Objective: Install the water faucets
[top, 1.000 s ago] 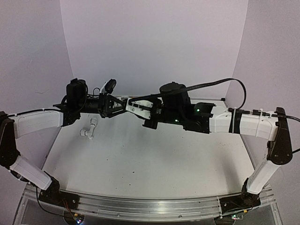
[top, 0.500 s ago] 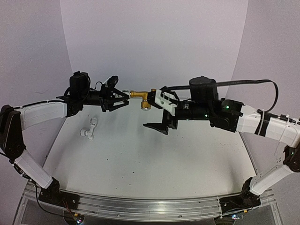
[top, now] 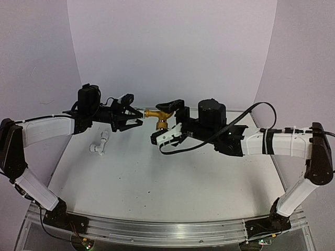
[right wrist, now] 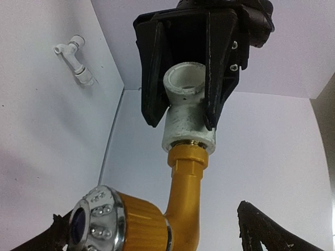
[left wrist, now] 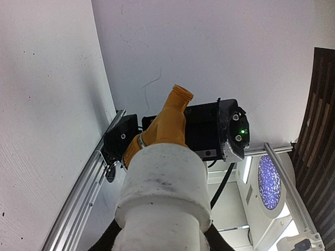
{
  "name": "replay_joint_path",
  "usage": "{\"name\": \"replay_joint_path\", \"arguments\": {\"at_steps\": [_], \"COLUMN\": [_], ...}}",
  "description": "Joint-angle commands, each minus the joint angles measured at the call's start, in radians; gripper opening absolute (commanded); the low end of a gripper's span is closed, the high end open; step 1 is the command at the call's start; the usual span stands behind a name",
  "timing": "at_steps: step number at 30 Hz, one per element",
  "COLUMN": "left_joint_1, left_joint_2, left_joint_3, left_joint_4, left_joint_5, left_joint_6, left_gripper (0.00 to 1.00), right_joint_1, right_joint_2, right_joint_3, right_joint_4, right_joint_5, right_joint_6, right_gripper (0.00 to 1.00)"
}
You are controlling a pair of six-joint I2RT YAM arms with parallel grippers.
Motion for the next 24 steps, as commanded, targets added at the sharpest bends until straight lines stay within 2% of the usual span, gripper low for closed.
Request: {"name": "replay_joint_path", "arguments": {"at_steps": [1, 3, 5, 7, 8, 11, 12, 13, 16, 17, 18, 20, 21, 22, 24], "left_joint_1": [-0.010, -0.011, -0.011, -0.011, -0.011, -0.011, -0.011, -0.011, -0.011, -0.012, -0.013, -0.017, -0.019, -0.028, -0.046], "left_joint_2": [-0.042, -0.044, -0.048, -0.055, -0.056, -0.046, -0.041, -0.037, -0.053, -0.085, -0.108, -0.172, -0.179, -0.205, -0.232], "left_joint_3": [0.011, 0.008, 0.003, 0.001, 0.002, 0.007, 0.007, 0.007, -0.009, -0.033, -0.053, -0.101, -0.111, -0.143, -0.164], "left_joint_4": [0.050, 0.050, 0.050, 0.050, 0.050, 0.050, 0.050, 0.050, 0.050, 0.050, 0.050, 0.048, 0.049, 0.049, 0.050], "left_joint_5": [0.048, 0.046, 0.029, 0.010, 0.002, 0.005, 0.007, 0.003, -0.029, -0.076, -0.098, -0.138, -0.144, -0.158, -0.117], "left_joint_6": [-0.004, 0.007, 0.035, 0.078, 0.096, 0.129, 0.137, 0.169, 0.267, 0.384, 0.468, 0.697, 0.771, 0.891, 1.045], "left_gripper": [0.00, 0.00, 0.00, 0.00, 0.00, 0.00, 0.00, 0.00, 0.00, 0.00, 0.00, 0.00, 0.00, 0.00, 0.00], "right_joint_1": [0.005, 0.005, 0.008, 0.008, 0.008, 0.008, 0.008, 0.006, -0.009, -0.046, -0.079, -0.165, -0.175, -0.209, -0.230], "right_joint_2": [0.034, 0.030, 0.007, 0.008, 0.011, 0.013, 0.014, 0.013, 0.010, 0.008, 0.009, 0.026, 0.032, 0.061, 0.134], "right_joint_3": [-0.009, -0.006, 0.050, 0.133, 0.140, 0.127, 0.125, 0.134, 0.165, 0.199, 0.223, 0.254, 0.262, 0.273, 0.292], "right_joint_4": [0.216, 0.208, 0.035, -0.160, -0.183, -0.188, -0.189, -0.190, -0.233, -0.262, -0.281, -0.277, -0.265, -0.237, -0.144], "right_joint_5": [0.012, 0.001, -0.044, -0.074, -0.072, -0.054, -0.052, -0.063, -0.139, -0.255, -0.322, -0.562, -0.627, -0.729, -0.804], "right_joint_6": [-0.114, -0.046, 0.088, 0.230, 0.253, 0.329, 0.357, 0.448, 0.667, 0.873, 0.963, 1.284, 1.369, 1.567, 1.909], "right_gripper": [0.94, 0.89, 0.64, 0.44, 0.39, 0.15, 0.11, 0.01, 0.00, 0.00, 0.00, 0.00, 0.00, 0.00, 0.00]}}
